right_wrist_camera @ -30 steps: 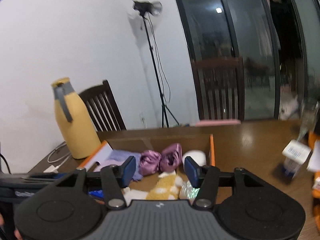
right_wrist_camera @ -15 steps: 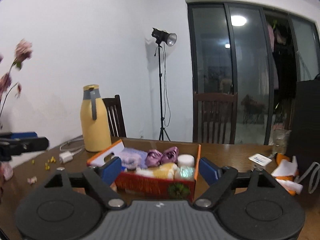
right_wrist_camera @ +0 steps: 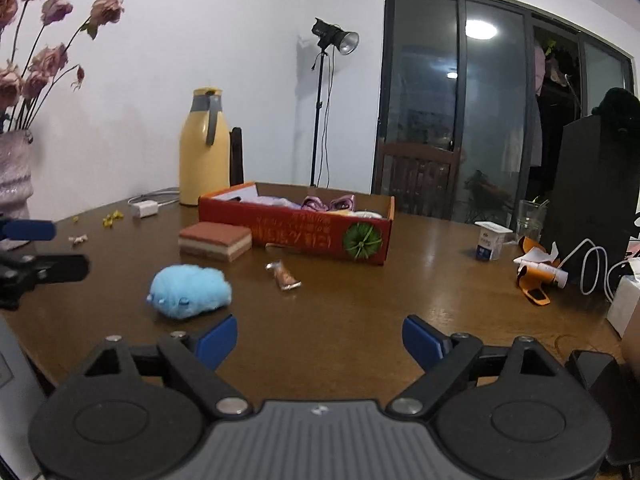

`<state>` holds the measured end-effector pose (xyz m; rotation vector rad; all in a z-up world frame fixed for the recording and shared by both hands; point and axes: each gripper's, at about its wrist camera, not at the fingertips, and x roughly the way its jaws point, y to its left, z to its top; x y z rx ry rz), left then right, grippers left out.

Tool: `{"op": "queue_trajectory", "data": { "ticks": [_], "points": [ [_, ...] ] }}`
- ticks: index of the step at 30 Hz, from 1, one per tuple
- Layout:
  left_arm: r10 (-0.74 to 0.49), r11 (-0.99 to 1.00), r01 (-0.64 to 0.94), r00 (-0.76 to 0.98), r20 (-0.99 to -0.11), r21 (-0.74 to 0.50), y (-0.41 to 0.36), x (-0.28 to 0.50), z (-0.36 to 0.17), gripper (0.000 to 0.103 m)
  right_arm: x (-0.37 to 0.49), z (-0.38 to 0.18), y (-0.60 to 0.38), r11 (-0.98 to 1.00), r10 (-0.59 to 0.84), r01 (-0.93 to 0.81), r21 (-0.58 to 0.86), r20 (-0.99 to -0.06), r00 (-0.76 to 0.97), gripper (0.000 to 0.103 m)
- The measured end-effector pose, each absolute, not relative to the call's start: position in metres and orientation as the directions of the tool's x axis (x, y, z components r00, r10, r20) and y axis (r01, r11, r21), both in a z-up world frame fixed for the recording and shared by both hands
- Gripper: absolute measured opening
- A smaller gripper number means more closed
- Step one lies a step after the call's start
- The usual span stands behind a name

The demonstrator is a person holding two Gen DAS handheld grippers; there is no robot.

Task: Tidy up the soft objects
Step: 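Close the left tool on the light-blue plush while the right tool grasps the candy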

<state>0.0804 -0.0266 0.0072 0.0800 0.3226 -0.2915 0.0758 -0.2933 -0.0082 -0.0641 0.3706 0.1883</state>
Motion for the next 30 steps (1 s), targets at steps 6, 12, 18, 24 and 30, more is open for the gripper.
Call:
{"op": "queue_trajectory", "data": {
  "ticks": [6,12,18,24,30],
  "points": [
    [-0.264,0.955,0.295,0.882,-0.389,0.022,-0.048,0.103,-0.013,0.103,0.088,-0.01,-0.294,0.979,0.189,-0.202,0.002,-0.368,0.91,0.087],
    [-0.198,0.979,0.2,0.852,-0.485,-0.048,-0.058,0.162,-0.027,0.103,0.126,-0.014,-0.293,0.975,0.211,-0.22,0.028,-0.415,0.885,0.08],
    [-0.255,0.966,0.241,0.804,-0.538,-0.097,-0.059,0.208,-0.034,0.103,0.18,-0.012,-0.287,0.958,0.27,-0.283,0.038,-0.442,0.855,0.073],
    [-0.342,0.939,0.249,0.75,-0.565,-0.238,-0.039,0.228,-0.039,0.081,0.25,-0.014,-0.272,0.94,0.323,-0.334,0.073,-0.506,0.8,0.06],
    [-0.341,0.938,0.232,0.759,-0.555,-0.259,-0.036,0.227,-0.038,0.074,0.295,-0.027,-0.24,0.921,0.327,-0.39,0.017,-0.582,0.744,0.043]
  ]
}}
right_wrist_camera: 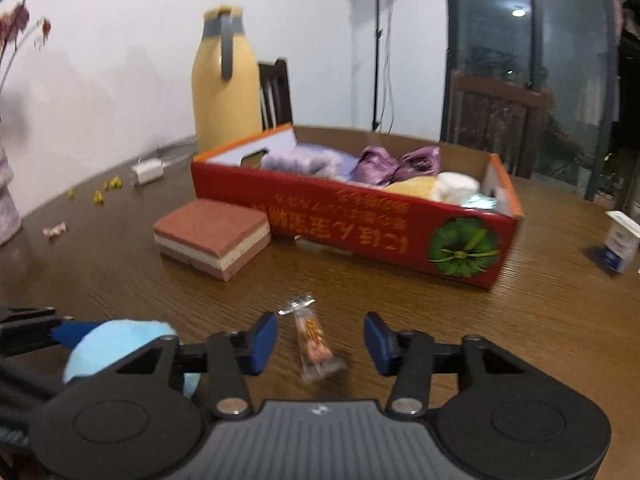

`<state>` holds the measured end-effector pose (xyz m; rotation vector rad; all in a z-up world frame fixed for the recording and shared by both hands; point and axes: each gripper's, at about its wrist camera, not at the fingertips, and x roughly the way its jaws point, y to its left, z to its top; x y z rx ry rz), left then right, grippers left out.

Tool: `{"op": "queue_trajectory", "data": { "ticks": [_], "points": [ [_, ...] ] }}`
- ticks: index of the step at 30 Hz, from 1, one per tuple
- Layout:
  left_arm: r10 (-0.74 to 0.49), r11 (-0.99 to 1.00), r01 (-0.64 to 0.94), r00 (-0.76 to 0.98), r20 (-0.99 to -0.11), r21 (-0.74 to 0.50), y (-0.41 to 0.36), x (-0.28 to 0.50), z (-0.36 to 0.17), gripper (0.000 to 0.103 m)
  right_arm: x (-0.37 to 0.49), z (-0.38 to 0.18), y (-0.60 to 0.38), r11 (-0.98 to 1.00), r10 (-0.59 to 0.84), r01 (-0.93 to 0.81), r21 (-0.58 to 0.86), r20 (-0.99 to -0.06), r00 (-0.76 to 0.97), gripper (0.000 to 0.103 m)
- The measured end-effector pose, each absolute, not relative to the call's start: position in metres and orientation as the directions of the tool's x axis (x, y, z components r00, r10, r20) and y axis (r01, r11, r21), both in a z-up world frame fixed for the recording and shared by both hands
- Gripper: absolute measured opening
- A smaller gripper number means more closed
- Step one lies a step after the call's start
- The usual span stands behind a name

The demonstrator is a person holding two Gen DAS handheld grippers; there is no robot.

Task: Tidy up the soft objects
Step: 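Close the left tool on the light-blue plush while the right tool grasps the candy, then carry the blue plush and candy into the box with both tools and release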

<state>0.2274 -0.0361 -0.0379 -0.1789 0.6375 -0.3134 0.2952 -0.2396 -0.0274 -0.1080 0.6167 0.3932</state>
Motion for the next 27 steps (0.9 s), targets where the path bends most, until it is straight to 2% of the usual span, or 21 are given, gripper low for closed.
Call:
{"op": "queue_trajectory", "data": {
  "ticks": [1,3,6,13,19,22,27],
  "points": [
    [-0.341,0.938,0.231,0.759,-0.554,-0.259,-0.036,0.227,-0.038,0.073,0.297,-0.03,-0.236,0.917,0.324,-0.398,0.006,-0.59,0.739,0.04],
    [-0.342,0.937,0.233,0.759,-0.554,-0.26,-0.036,0.227,-0.037,0.072,0.301,-0.035,-0.232,0.912,0.333,-0.41,0.01,-0.604,0.725,0.023],
    [-0.36,0.931,0.249,0.754,-0.549,-0.268,-0.037,0.227,-0.038,0.071,0.3,-0.037,-0.231,0.913,0.334,-0.407,0.015,-0.601,0.727,0.015],
    [-0.331,0.943,0.262,0.785,-0.523,-0.204,-0.043,0.206,-0.034,0.07,0.264,-0.027,-0.252,0.922,0.351,-0.381,0.066,-0.56,0.75,0.014],
    [-0.381,0.924,0.284,0.76,-0.526,-0.258,-0.047,0.171,-0.034,0.07,0.199,-0.015,-0.283,0.931,0.355,-0.344,0.122,-0.524,0.775,0.014],
    [-0.38,0.925,0.297,0.757,-0.531,-0.237,-0.054,0.157,-0.031,0.07,0.173,-0.01,-0.294,0.936,0.347,-0.324,0.135,-0.503,0.791,0.014],
    [-0.376,0.927,0.314,0.794,-0.477,-0.207,-0.056,0.146,-0.011,0.07,0.153,-0.004,-0.304,0.939,0.342,-0.31,0.146,-0.47,0.814,0.014]
  ]
}}
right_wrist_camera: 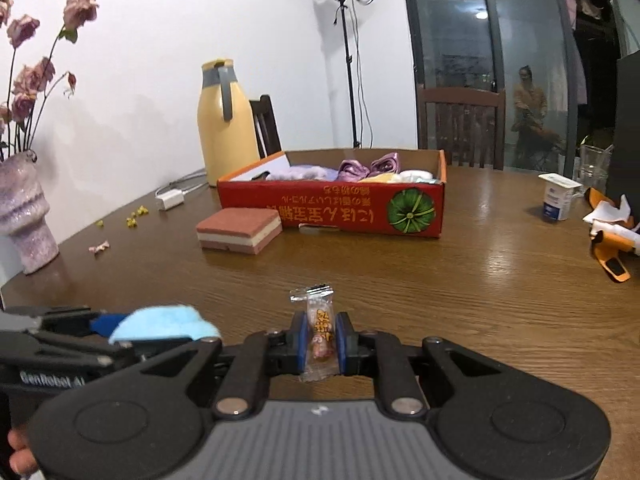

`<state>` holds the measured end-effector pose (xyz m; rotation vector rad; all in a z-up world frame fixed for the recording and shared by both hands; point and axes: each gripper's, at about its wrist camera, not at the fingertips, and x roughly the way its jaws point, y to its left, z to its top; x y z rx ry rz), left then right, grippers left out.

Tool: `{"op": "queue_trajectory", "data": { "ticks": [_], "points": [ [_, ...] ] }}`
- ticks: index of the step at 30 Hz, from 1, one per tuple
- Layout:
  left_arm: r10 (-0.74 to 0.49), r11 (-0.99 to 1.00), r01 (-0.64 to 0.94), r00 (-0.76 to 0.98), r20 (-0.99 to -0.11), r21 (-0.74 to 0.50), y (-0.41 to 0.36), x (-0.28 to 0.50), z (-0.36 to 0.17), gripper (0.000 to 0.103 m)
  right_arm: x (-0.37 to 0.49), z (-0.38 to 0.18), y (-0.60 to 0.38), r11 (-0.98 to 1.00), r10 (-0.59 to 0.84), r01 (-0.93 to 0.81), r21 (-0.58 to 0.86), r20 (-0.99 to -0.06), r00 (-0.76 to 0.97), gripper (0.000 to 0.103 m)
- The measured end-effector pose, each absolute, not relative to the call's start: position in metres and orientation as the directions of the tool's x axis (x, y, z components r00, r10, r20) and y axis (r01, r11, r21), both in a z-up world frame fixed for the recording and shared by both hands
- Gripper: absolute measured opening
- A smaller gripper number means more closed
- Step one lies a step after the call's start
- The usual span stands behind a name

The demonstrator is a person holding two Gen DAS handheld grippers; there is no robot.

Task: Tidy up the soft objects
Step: 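Carry the blue plush and candy into the box with both tools and release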

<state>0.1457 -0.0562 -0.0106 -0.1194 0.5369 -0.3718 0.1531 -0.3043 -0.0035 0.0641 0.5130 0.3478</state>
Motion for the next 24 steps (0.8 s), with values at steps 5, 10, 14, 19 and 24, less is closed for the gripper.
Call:
{"op": "queue_trajectory", "data": {
  "ticks": [5,10,14,19,24],
  "points": [
    [-0.343,0.939,0.295,0.847,-0.406,-0.177,-0.052,0.172,0.017,0.07,0.159,0.011,-0.31,0.937,0.348,-0.319,0.141,-0.428,0.834,0.014],
    [-0.334,0.942,0.294,0.87,-0.364,-0.163,-0.057,0.253,0.053,0.071,0.205,0.04,-0.318,0.935,0.356,-0.329,0.136,-0.365,0.86,0.014],
    [-0.324,0.945,0.271,0.845,-0.426,-0.182,-0.07,0.352,0.064,0.071,0.273,0.064,-0.326,0.931,0.364,-0.325,0.168,-0.342,0.866,0.014],
    [-0.283,0.959,0.229,0.807,-0.518,-0.167,-0.094,0.458,0.054,0.071,0.386,0.074,-0.338,0.924,0.365,-0.284,0.257,-0.372,0.853,0.015],
    [-0.263,0.965,0.217,0.755,-0.6,-0.149,-0.112,0.525,0.023,0.084,0.482,0.053,-0.336,0.945,0.306,-0.21,0.25,-0.454,0.837,0.017]
  ]
}}
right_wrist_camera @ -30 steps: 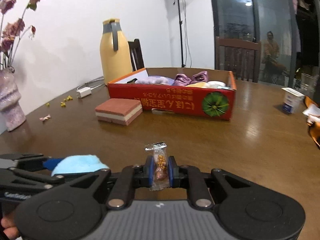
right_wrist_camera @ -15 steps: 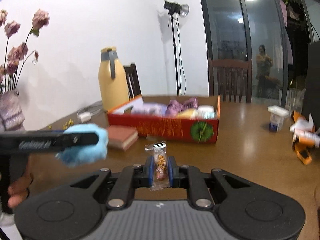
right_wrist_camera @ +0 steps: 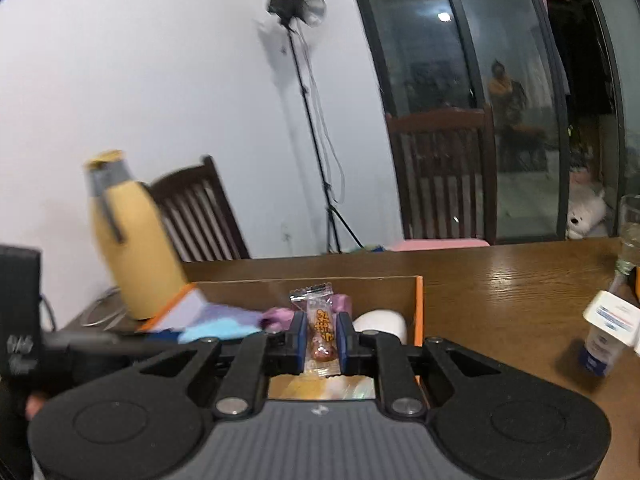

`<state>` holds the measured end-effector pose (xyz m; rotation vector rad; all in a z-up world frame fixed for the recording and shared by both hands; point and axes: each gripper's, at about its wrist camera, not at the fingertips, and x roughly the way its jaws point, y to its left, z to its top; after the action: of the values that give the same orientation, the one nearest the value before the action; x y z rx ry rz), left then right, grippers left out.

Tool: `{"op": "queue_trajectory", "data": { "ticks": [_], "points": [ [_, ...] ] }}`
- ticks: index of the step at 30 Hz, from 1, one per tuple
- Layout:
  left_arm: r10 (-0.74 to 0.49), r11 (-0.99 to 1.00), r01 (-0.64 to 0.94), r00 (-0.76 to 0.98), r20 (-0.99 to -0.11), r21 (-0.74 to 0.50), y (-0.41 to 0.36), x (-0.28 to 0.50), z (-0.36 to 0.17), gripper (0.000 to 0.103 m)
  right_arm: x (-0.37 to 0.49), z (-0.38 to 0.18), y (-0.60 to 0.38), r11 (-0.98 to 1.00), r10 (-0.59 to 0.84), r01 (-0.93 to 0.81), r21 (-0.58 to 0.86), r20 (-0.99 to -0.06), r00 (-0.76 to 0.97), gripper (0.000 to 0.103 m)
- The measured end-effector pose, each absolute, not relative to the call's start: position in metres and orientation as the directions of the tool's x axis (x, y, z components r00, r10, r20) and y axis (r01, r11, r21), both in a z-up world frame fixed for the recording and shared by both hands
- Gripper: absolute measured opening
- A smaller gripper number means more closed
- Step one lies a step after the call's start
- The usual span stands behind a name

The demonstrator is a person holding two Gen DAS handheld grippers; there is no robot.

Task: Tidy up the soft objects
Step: 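Carry the blue plush and candy into the box with both tools and release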

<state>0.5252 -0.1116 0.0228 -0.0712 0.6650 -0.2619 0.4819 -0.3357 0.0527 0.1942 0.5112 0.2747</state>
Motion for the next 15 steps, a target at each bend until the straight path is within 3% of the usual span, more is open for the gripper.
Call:
{"op": "queue_trajectory", "data": {
  "ticks": [1,3,4,10,15],
  "points": [
    [-0.253,0.967,0.207,0.756,-0.604,-0.145,-0.112,0.531,0.019,0.085,0.498,0.045,-0.333,0.951,0.292,-0.198,0.239,-0.48,0.827,0.018],
    [-0.25,0.968,0.197,0.754,-0.607,-0.155,-0.111,0.534,0.014,0.089,0.515,0.034,-0.329,0.959,0.268,-0.178,0.22,-0.508,0.818,0.041],
    [-0.266,0.964,0.205,0.756,-0.598,-0.169,-0.107,0.533,0.014,0.089,0.518,0.031,-0.329,0.961,0.26,-0.17,0.218,-0.509,0.821,0.044],
    [-0.281,0.959,0.217,0.812,-0.512,-0.182,-0.085,0.501,0.042,0.09,0.488,0.042,-0.335,0.964,0.25,-0.176,0.197,-0.456,0.854,0.045],
    [-0.269,0.963,0.227,0.868,-0.418,-0.148,-0.062,0.448,0.079,0.097,0.437,0.071,-0.345,0.962,0.264,-0.209,0.177,-0.404,0.876,0.055]
  ]
}}
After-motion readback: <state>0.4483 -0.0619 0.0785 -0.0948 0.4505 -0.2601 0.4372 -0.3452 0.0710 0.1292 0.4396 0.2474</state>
